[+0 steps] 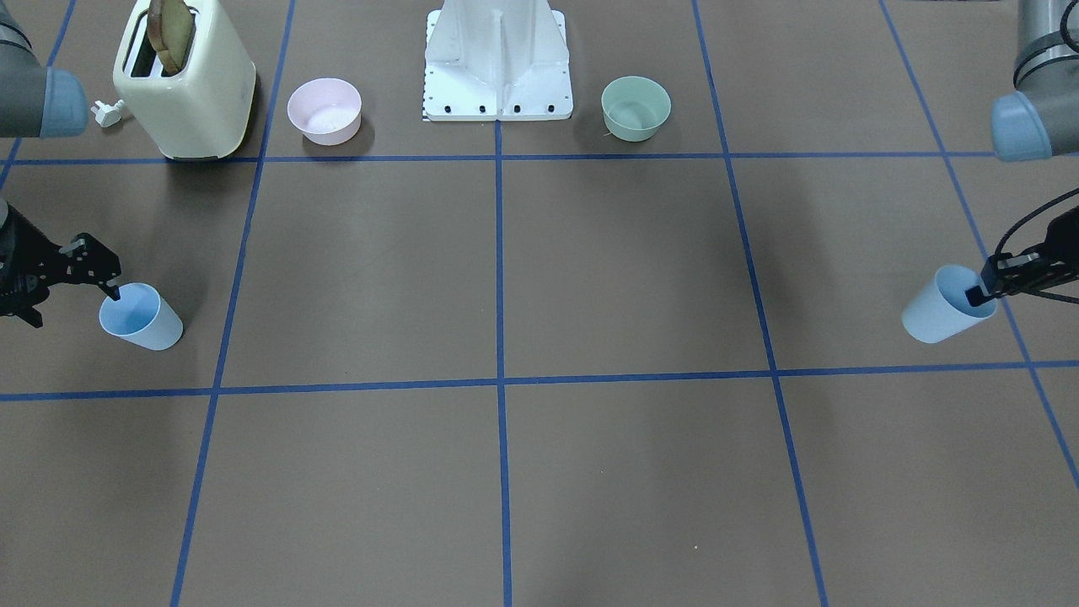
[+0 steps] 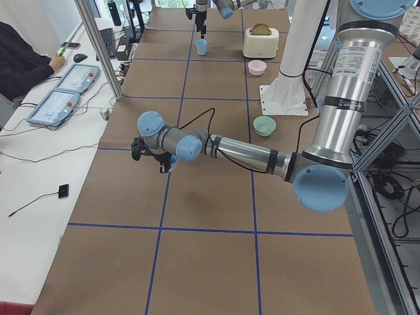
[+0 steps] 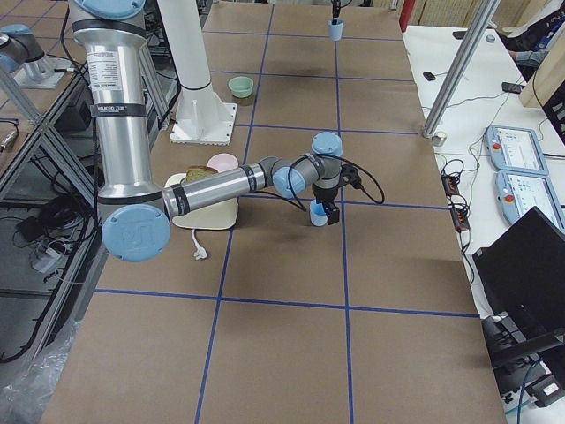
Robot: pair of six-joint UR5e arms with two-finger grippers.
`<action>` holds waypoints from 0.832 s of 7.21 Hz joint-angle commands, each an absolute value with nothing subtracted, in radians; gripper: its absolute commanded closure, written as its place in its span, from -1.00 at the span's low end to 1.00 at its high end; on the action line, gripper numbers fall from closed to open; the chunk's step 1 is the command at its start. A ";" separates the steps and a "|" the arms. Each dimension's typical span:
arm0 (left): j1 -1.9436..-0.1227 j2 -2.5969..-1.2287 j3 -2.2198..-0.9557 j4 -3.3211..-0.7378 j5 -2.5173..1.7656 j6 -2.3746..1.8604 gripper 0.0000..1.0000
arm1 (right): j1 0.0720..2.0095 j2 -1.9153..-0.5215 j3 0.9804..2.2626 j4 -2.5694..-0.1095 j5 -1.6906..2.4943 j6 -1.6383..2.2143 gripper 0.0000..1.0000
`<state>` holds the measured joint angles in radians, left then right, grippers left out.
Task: Stack blue cups with both arms
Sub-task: 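Grasp the other light blue cup with the left gripper, carry it toward center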
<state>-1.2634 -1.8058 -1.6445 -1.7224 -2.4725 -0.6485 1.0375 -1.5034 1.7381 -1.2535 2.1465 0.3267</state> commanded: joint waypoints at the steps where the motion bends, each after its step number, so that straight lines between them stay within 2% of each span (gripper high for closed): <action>1: -1.117 -1.932 -1.713 -1.704 -2.462 -0.991 1.00 | 1.031 -1.499 1.621 -1.110 2.148 0.328 -0.86; 4: -0.874 -2.063 -1.767 -1.703 -2.292 -1.286 1.00 | 1.010 -1.477 1.617 -1.092 2.155 0.444 -0.81; 5: -0.852 -2.095 -1.769 -1.703 -2.287 -1.339 1.00 | 1.008 -1.473 1.615 -1.094 2.163 0.445 -0.49; 6: -0.801 -2.114 -1.766 -1.703 -2.257 -1.366 1.00 | 1.008 -1.471 1.611 -1.092 2.181 0.440 -0.04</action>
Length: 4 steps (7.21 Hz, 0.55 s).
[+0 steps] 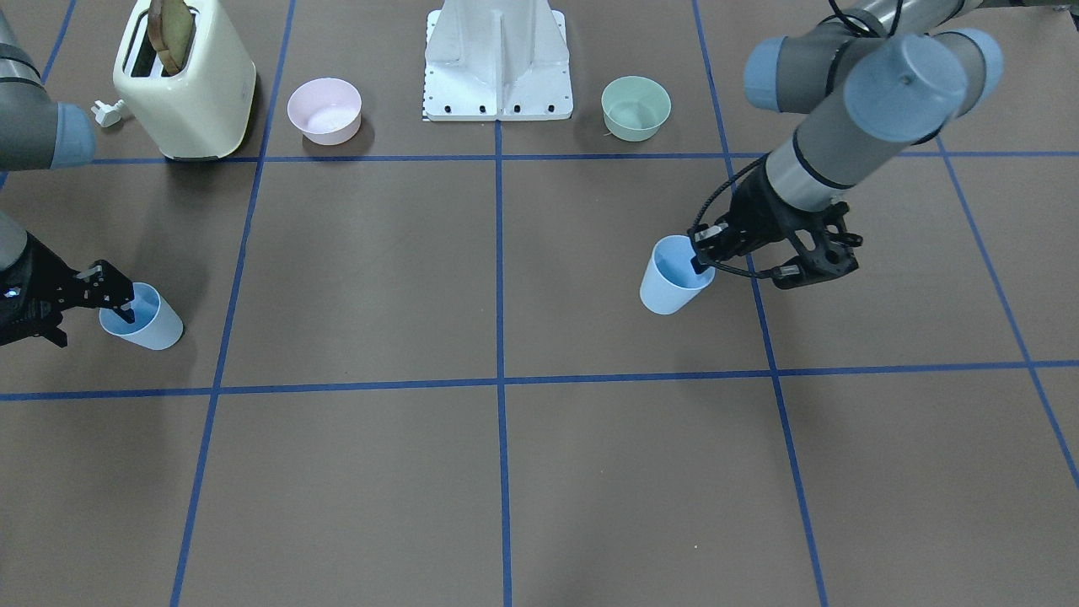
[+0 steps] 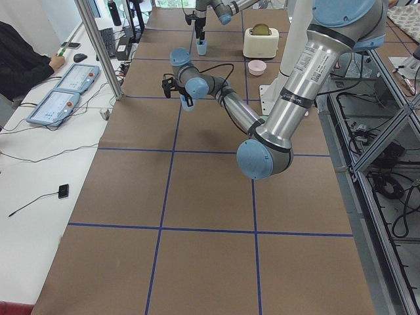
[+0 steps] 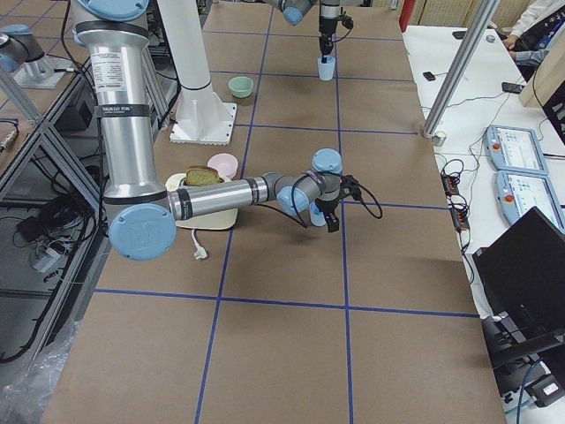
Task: Stack blue cups with both arms
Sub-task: 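Grasp the other light blue cup with the left gripper, carry it toward center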
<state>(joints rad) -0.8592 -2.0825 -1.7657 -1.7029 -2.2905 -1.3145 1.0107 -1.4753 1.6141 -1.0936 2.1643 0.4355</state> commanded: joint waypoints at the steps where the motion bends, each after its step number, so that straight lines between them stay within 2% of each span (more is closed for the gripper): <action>1: -0.738 -2.143 -1.758 -1.703 -2.187 -1.380 1.00 | 1.008 -1.471 1.611 -1.092 2.190 0.439 0.43; 2: -0.680 -2.170 -1.746 -1.701 -2.145 -1.396 1.00 | 1.008 -1.471 1.614 -1.092 2.195 0.437 0.83; 3: -0.629 -2.206 -1.727 -1.701 -2.096 -1.451 1.00 | 1.009 -1.471 1.620 -1.092 2.195 0.434 1.00; 4: -0.577 -2.267 -1.676 -1.701 -2.045 -1.501 1.00 | 1.009 -1.470 1.621 -1.092 2.197 0.433 1.00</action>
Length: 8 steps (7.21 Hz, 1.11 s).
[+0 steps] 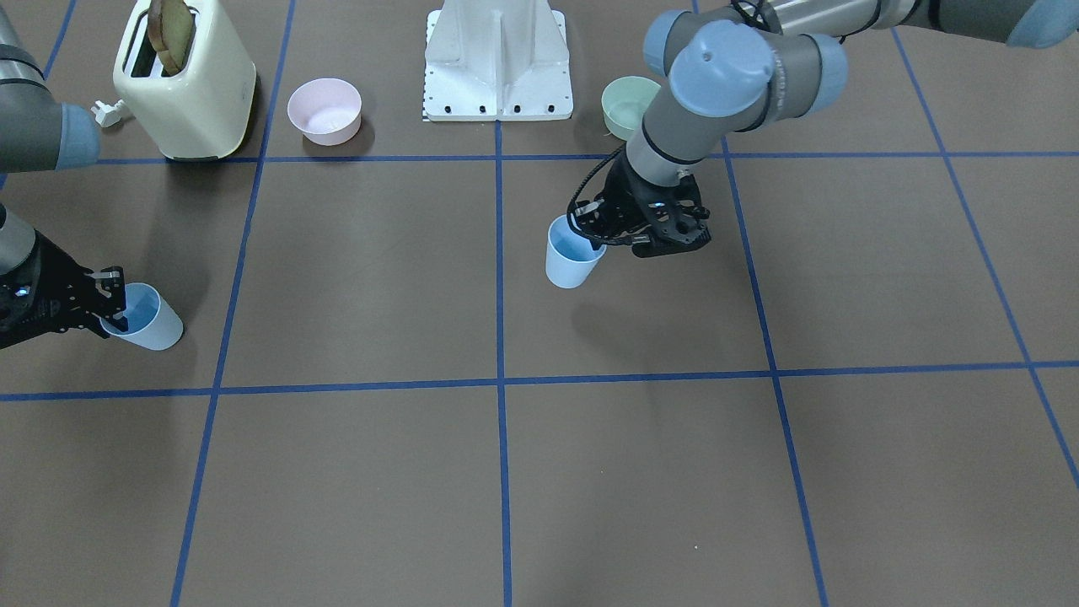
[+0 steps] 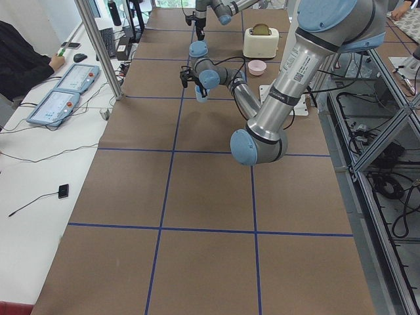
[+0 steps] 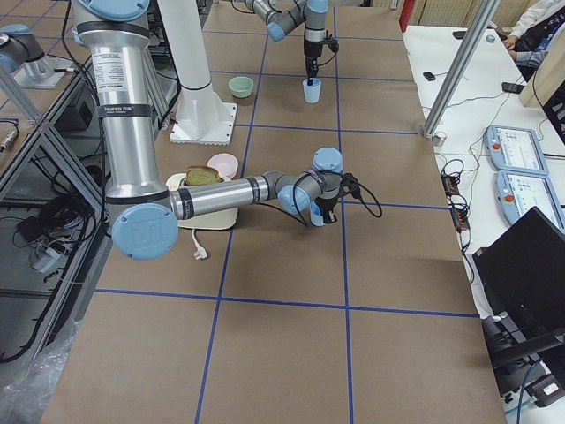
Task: Stack blue cups with both arms
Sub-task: 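Set the left-held cup at center while the right gripper lifts its cup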
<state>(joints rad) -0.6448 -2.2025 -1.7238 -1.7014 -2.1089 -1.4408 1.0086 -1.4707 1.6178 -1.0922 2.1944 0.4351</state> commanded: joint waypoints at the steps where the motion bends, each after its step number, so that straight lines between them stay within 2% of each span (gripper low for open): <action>1: -0.565 -2.342 -1.604 -1.701 -2.022 -1.515 1.00 | 1.009 -1.456 1.629 -1.100 2.197 0.434 1.00; 4: -0.546 -2.353 -1.560 -1.709 -2.017 -1.508 1.00 | 1.049 -1.408 1.672 -1.178 2.273 0.436 1.00; 7: -0.535 -2.356 -1.508 -1.741 -1.993 -1.503 1.00 | 1.086 -1.271 1.828 -1.516 2.292 0.437 1.00; 8: -0.534 -2.356 -1.496 -1.778 -1.994 -1.502 0.63 | 1.085 -1.234 1.880 -1.617 2.292 0.440 1.00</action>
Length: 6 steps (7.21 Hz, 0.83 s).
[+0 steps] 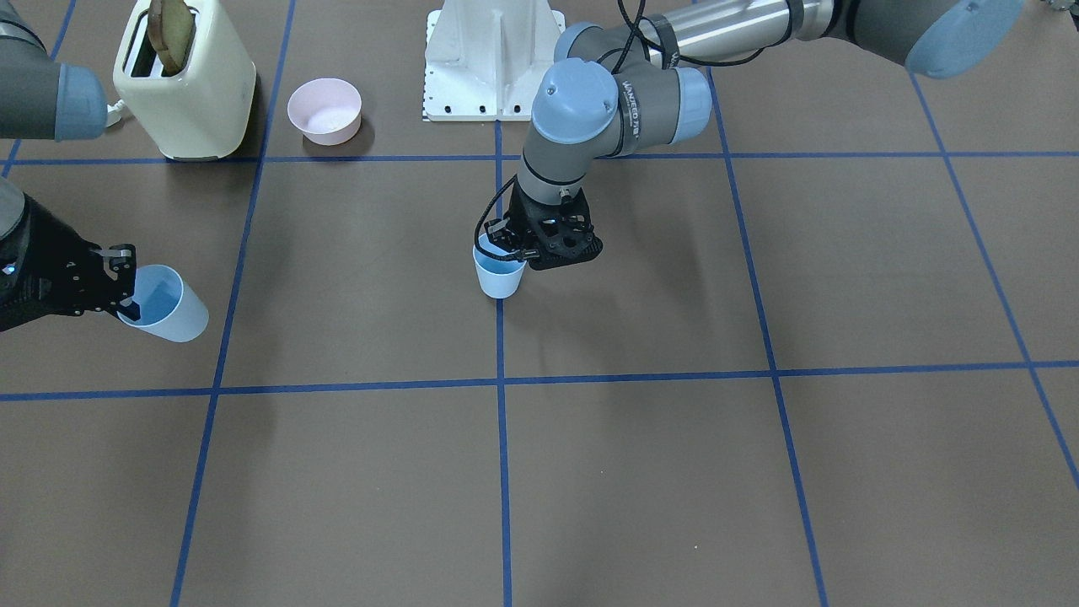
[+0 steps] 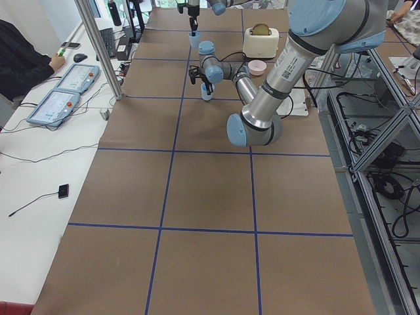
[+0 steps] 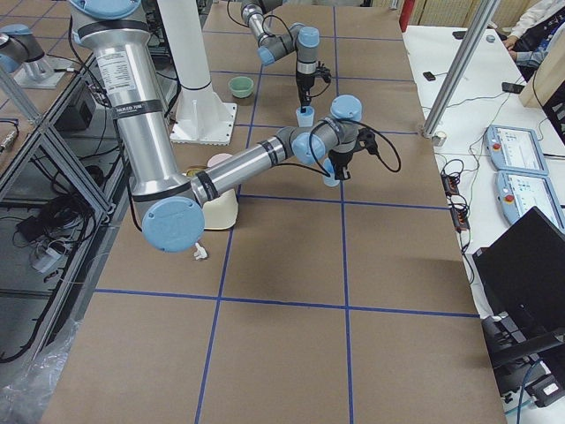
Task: Stack blue cups with both arms
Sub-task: 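Set the left-held cup at center while the right gripper lifts its cup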
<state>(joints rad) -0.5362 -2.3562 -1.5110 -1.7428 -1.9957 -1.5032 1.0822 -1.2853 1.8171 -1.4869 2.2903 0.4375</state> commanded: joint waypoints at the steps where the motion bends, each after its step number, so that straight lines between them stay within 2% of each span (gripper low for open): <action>1: -0.534 -2.356 -1.497 -1.796 -1.996 -1.502 -0.01 | 1.078 -1.173 1.896 -1.696 2.290 0.449 1.00; 2: -0.535 -2.353 -1.526 -1.792 -1.993 -1.502 -0.76 | 1.040 -1.123 1.910 -1.727 2.289 0.525 1.00; 3: -0.557 -2.336 -1.573 -1.781 -1.999 -1.497 -0.87 | 1.005 -1.079 1.910 -1.727 2.286 0.598 1.00; 6: -0.678 -2.234 -1.788 -1.585 -2.084 -1.294 -0.88 | 0.803 -0.965 1.902 -1.720 2.170 0.818 1.00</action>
